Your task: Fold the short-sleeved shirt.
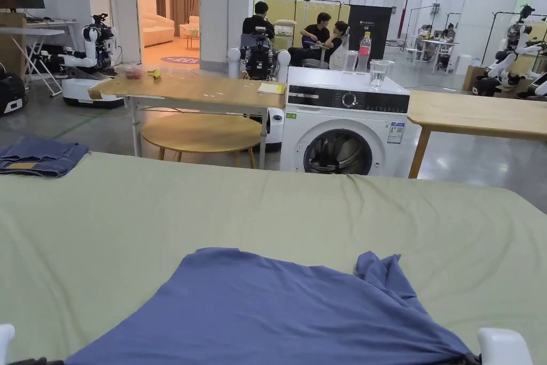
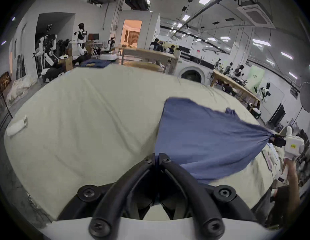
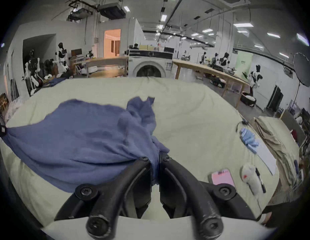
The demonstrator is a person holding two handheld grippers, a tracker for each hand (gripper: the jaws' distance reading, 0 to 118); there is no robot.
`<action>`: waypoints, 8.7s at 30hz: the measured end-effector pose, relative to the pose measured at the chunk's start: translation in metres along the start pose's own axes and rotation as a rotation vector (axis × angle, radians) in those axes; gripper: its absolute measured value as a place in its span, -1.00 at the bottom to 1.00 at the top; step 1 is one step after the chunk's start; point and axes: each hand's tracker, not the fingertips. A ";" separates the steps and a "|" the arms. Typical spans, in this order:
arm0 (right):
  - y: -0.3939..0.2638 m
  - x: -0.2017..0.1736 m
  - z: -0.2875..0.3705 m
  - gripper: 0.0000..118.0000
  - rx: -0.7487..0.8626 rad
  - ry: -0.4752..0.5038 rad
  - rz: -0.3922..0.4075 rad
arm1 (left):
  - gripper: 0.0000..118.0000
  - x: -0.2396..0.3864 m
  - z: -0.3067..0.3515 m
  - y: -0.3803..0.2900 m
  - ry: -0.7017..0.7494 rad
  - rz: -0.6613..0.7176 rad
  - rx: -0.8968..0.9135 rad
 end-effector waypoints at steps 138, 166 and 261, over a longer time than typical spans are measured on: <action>0.370 -0.008 0.038 -0.99 0.416 0.080 -0.030 | -1.00 0.100 0.027 0.386 0.067 -0.246 0.354; 0.384 -0.044 0.012 -0.99 0.484 -0.003 0.064 | -1.00 0.074 -0.003 0.398 0.102 -0.231 0.370; -0.033 -0.081 0.061 -1.00 0.085 0.114 -0.050 | -0.15 -0.021 0.000 -0.016 0.078 0.022 -0.269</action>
